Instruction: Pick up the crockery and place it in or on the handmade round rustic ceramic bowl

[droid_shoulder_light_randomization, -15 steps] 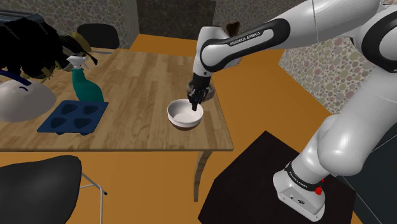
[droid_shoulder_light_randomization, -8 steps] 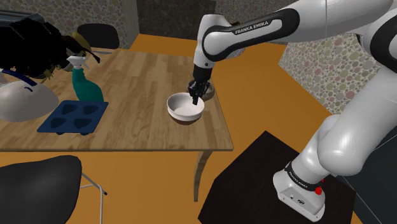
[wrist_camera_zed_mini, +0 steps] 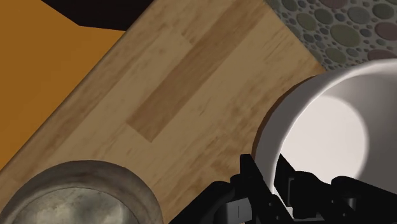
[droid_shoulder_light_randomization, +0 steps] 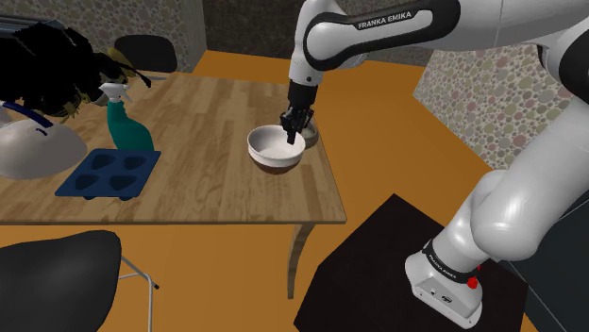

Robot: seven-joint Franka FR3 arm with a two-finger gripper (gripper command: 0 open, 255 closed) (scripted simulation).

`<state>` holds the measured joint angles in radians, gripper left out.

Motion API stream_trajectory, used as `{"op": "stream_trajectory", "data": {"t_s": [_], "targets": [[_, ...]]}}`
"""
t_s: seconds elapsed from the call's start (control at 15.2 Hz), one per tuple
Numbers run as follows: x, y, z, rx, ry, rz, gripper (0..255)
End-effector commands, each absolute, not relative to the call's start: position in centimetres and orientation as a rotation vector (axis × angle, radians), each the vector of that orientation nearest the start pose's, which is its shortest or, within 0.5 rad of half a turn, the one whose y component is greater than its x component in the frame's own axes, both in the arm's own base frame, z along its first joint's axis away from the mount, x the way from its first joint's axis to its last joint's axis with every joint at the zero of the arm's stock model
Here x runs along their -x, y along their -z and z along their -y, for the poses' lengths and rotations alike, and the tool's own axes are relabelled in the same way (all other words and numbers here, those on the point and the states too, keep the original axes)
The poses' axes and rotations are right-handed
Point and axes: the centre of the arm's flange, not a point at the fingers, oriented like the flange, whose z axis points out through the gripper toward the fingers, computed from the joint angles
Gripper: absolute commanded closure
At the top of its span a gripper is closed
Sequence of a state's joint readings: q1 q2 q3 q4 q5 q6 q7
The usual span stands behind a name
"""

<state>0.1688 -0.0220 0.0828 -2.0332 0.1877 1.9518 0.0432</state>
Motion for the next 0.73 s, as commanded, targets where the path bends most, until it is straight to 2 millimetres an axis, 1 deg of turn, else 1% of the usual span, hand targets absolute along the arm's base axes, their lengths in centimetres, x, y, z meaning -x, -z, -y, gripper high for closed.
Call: {"op": "stream_trajectory", "data": {"t_s": [0.0,0.66], "targets": [[-51.8,-46.2,-14.6,2.973,-0.125,0.198,255],[-51.8,-51.5,-14.6,2.973,-0.125,0.198,255]]}}
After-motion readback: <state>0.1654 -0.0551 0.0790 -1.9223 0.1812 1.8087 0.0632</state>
